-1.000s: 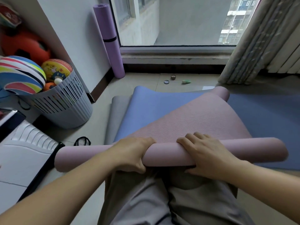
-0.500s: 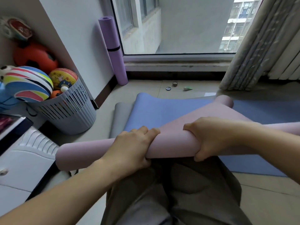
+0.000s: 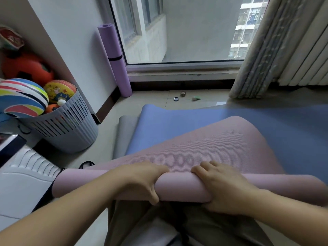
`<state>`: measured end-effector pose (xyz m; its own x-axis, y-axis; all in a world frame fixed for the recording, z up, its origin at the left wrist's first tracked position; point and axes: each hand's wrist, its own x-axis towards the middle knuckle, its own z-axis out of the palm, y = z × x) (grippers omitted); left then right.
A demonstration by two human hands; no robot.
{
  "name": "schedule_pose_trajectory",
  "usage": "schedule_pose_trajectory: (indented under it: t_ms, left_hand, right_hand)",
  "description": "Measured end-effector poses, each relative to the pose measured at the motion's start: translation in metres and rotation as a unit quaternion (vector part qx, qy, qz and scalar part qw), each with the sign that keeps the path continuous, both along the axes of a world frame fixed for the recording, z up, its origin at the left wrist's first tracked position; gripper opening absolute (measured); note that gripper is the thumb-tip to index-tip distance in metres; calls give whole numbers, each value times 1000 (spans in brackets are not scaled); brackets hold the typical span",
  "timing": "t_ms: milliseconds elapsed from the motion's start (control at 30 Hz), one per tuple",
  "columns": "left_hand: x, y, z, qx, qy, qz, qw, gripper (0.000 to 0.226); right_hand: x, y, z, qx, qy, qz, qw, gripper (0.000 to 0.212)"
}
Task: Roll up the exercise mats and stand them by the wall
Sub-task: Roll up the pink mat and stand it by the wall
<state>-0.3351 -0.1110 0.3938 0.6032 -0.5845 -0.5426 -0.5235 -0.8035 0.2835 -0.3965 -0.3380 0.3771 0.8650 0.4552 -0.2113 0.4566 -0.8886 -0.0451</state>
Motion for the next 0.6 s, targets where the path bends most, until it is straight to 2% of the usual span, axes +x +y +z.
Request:
schedule_pose_trajectory:
  t_ms: [100,167,233,300,367,400,500,600]
  left_hand:
    - [-11,-10,-5,29,-170,-24,985,68]
    - [-18,-16,-11,31,-253,-37,966,74]
    - [-19,-18,-15,31,-260,-34,965,74]
    - [-16,-15,-15,33,-255,-23,966,72]
    - [-14,-13,-13,30,-260,-16,965,71]
    - [-15,-13,-11,30,-264,-16,964,70]
    - [-14,-18,2,24,-260,-11,965,61]
    - [-9,-17,22,15,-190,-6,982,51]
  right_hand:
    - [23,-12,8,85,120,-33,989,62]
    - [37,-17,14,104,211,-47,971,64]
    - [39,-14,13,63,196,-39,978,72]
    - [29,-8,6,3,70,-28,997,83]
    - [18,-3,-1,-7,-26,-11,1000,74]
    - [17,-3,-3,13,-39,-7,999,66]
    - [27,-12,8,65,33,-10,997,62]
    - [42,-13,18,103,145,-4,984,59]
